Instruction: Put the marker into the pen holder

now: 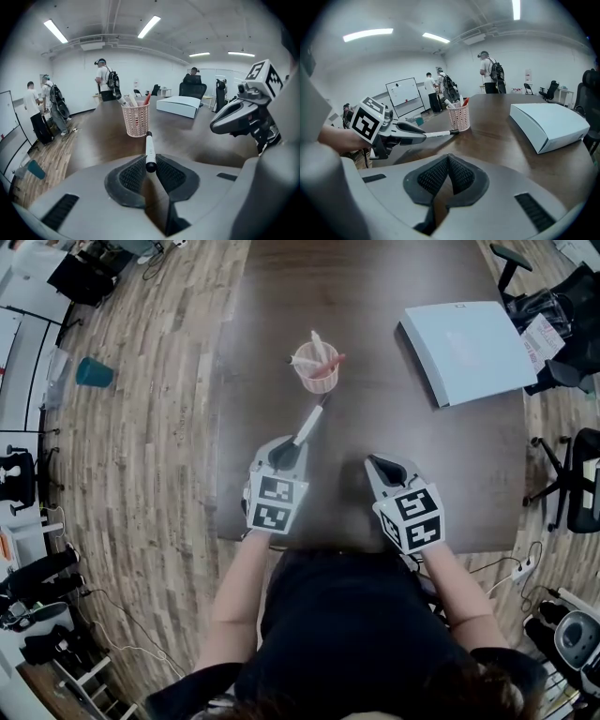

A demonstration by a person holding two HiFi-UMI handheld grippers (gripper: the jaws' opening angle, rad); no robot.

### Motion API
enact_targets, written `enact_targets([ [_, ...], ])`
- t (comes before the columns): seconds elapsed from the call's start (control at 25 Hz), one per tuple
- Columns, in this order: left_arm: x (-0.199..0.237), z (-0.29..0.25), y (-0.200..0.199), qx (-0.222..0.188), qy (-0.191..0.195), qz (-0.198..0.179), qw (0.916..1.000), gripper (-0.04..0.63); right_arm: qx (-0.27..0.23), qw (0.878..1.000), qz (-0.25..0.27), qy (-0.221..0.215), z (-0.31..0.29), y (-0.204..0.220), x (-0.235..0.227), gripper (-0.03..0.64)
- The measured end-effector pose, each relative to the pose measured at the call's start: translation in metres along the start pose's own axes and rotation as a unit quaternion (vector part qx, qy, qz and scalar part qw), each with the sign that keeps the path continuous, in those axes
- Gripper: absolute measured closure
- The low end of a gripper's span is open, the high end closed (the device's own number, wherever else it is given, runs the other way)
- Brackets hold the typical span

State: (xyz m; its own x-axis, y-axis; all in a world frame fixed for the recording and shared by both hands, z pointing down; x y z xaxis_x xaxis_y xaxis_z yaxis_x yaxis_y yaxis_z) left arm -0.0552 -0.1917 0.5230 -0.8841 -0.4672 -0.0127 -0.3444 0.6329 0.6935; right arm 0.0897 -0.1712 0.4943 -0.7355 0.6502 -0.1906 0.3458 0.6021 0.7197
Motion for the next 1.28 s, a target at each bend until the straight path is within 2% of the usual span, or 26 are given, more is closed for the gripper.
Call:
enact_targets([
  [0.24,0.000,0.029,-0.015,-0.038,0.010,-0.008,0.9992,0.515,-0.011,1.000,0.011,0.005,0.004,-0.008,0.008,0.601],
  [0.4,0.001,0.054,-0.031,-0.050,0.013,-0.028,0.9982,0.515,-0.017,1.000,0.015,0.010,0.007,-0.012,0.011,0.600],
  [0.68,0.016,0.094,-0.063,-0.043,0.013,-0.073,0.9963,0.515,-0.025,0.999,0.021,0.009,0.009,-0.021,0.020,0.600],
  [0.88,0.028,0.099,-0.083,-0.017,0.014,-0.127,0.9917,0.515,-0.026,0.999,0.025,0.007,0.007,-0.023,0.024,0.600],
  [1.04,0.038,0.093,-0.093,0.011,0.006,-0.167,0.9859,0.515,-0.030,0.999,0.025,0.011,0.007,-0.029,0.023,0.601],
  [1.12,0.043,0.088,-0.096,0.030,0.000,-0.195,0.9804,0.515,-0.033,0.999,0.024,0.017,0.008,-0.034,0.020,0.600],
  [1.28,0.049,0.076,-0.108,0.072,-0.011,-0.273,0.9593,0.515,-0.034,0.999,0.020,0.023,0.009,-0.039,0.011,0.601],
])
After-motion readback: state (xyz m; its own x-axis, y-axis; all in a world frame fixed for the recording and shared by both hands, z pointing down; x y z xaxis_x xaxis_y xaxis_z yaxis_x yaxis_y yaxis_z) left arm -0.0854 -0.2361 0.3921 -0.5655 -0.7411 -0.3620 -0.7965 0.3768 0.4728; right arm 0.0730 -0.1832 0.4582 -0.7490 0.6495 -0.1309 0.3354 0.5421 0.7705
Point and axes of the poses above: the fingertips, and each gripper's own axes: z backward along the fingers, x to its left, y out of its underside, the point moved 2 cm from there along z, backward along the fingers, and after that the axes turned 4 degrees about x, right-handed, at the moved point
